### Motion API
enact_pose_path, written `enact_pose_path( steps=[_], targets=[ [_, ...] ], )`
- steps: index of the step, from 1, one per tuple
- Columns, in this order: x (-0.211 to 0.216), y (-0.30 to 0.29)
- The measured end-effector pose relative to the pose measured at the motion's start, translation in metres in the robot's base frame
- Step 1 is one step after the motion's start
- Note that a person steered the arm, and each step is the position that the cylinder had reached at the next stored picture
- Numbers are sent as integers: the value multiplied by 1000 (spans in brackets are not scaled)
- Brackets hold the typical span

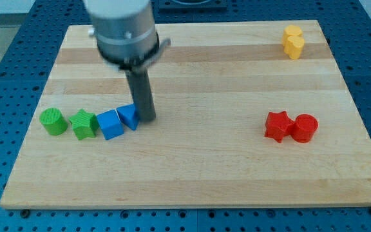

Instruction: Push the blue triangle towards top

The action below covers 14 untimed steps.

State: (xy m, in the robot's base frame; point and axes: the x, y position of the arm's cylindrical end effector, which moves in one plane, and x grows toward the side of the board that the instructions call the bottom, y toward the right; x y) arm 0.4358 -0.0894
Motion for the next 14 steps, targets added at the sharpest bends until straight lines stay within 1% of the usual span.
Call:
enact_pose_path(
  steps=[1, 2, 3, 4, 5, 7, 8, 9, 10, 11, 12, 13, 14],
  targets=[
    [-10, 0],
    [-10, -1],
    [13, 6],
    [48, 7],
    [48, 9],
    [64, -58],
    [56, -62],
    [1, -64],
    [-28, -64],
    [-31, -64],
    [-24, -68],
    [18, -69],
    [43, -46]
  ],
)
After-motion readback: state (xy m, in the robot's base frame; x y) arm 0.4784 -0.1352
